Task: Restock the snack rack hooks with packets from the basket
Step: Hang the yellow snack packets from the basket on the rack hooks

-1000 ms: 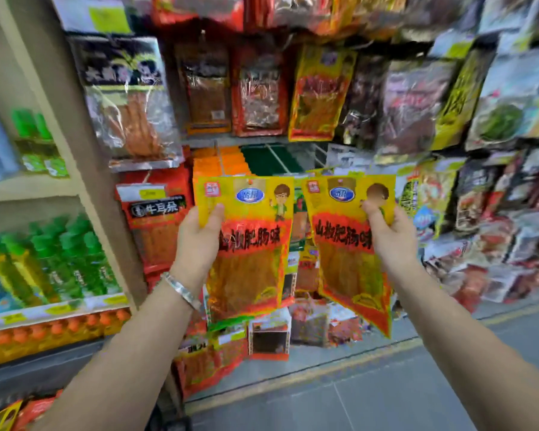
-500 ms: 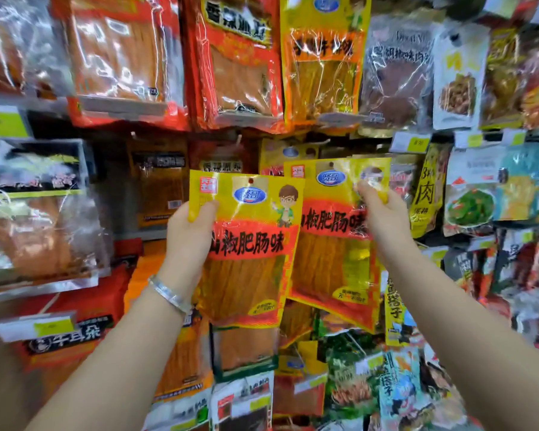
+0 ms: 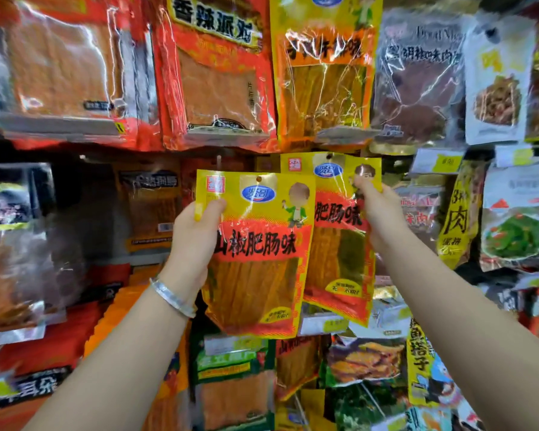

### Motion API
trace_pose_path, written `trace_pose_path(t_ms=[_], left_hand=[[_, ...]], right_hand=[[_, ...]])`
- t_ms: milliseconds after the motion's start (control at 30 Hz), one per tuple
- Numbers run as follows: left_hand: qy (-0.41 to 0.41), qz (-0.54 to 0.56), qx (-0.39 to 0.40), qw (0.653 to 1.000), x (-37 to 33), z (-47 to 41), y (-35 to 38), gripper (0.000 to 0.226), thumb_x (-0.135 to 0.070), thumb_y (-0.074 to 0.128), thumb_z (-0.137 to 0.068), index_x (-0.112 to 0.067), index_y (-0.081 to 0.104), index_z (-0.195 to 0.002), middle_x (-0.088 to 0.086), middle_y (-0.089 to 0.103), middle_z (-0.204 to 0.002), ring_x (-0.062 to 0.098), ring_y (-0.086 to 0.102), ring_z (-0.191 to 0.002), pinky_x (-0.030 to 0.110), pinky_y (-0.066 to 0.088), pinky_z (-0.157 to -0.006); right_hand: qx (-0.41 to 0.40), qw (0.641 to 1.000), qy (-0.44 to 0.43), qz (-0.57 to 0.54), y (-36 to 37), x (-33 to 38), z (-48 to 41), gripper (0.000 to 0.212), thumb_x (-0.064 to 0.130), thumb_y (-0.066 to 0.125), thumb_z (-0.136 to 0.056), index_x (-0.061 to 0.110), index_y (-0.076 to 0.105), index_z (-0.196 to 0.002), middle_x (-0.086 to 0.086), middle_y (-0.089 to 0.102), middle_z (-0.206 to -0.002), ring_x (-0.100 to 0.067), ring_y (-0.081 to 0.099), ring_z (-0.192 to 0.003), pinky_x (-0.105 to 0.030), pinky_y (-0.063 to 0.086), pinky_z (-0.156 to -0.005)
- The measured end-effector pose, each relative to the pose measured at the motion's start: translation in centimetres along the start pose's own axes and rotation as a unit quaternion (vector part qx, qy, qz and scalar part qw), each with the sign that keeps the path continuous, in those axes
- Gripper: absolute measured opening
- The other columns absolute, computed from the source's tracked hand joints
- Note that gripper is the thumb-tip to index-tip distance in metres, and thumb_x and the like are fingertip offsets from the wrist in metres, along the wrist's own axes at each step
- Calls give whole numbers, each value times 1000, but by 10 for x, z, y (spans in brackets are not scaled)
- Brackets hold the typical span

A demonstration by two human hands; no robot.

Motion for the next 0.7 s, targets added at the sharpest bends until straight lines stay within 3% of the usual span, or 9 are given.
trace_pose_path(t_ms=[100,200,300,433,500,600,633,700], left_hand=[[-2,-5,-3,1000,5,-4,9,17,-31,57,-87,-28,70,-76,4,74,-83,21,72,-77,37,57,-69],[-3,-6,-13,1000,9,-6,16,14,-30,57,-89,-25,69,-83,4,75,-84,21,72,-78,32,58,-63],[-5,-7,-17,1000,10,-7,23,13,-29,56,-90,-24,68,-88,3,75,-86,20,72,-79,31,58,-63],[-19,-16,-27,999,12,-7,30,12,-32,56,-89,-24,65,-89,2,75,-80,18,72,-73,25,54,-54],[-18,-17,-36,999,11,-8,31,13,-33,57,-88,-23,64,-90,2,74,-79,18,72,-72,25,54,-54],[-17,-16,-37,999,11,-8,35,13,-33,56,-88,-25,66,-87,3,75,-82,20,72,-75,26,54,-55],[-15,-13,-38,999,11,-8,37,14,-33,56,-88,-26,67,-84,4,75,-82,20,72,-75,26,54,-54],[-13,-9,-39,999,10,-8,40,15,-32,57,-88,-26,68,-80,4,75,-81,20,72,-74,25,54,-52]], right_hand=[[27,1000,-4,-15,-2,-9,-11,13,32,61,-87,23,60,-79,13,67,-60,-3,65,-59,-30,46,-63],[41,999,-3,-23,-5,-15,-17,14,30,61,-86,23,60,-75,9,67,-59,-14,67,-65,-39,52,-71],[45,998,-8,-44,-8,-17,-22,14,29,63,-85,23,61,-74,6,68,-64,-18,66,-70,-40,51,-74],[63,997,-41,-30,-1,-16,-31,15,28,62,-85,21,60,-71,-1,62,-73,-17,60,-71,-30,46,-68],[61,997,-52,-10,7,-17,-38,16,29,60,-88,21,60,-74,7,62,-67,-8,60,-65,-17,45,-60],[59,996,-29,60,21,-25,-52,17,36,51,-94,21,60,-95,-2,64,-90,-15,60,-89,-25,41,-72],[75,995,-7,67,27,-28,-57,27,37,46,-96,17,60,-108,-10,64,-104,-21,60,-100,-29,43,-78],[123,987,48,96,38,-35,-64,42,41,36,-99,14,50,-129,-7,57,-124,-26,51,-118,-34,40,-94]])
Point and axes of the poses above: each hand's wrist, its own z-axis away from the middle knuckle, its own y-axis out of the palm, x = y × z, the point moved 5 cm from there along -z, towards the middle knuckle
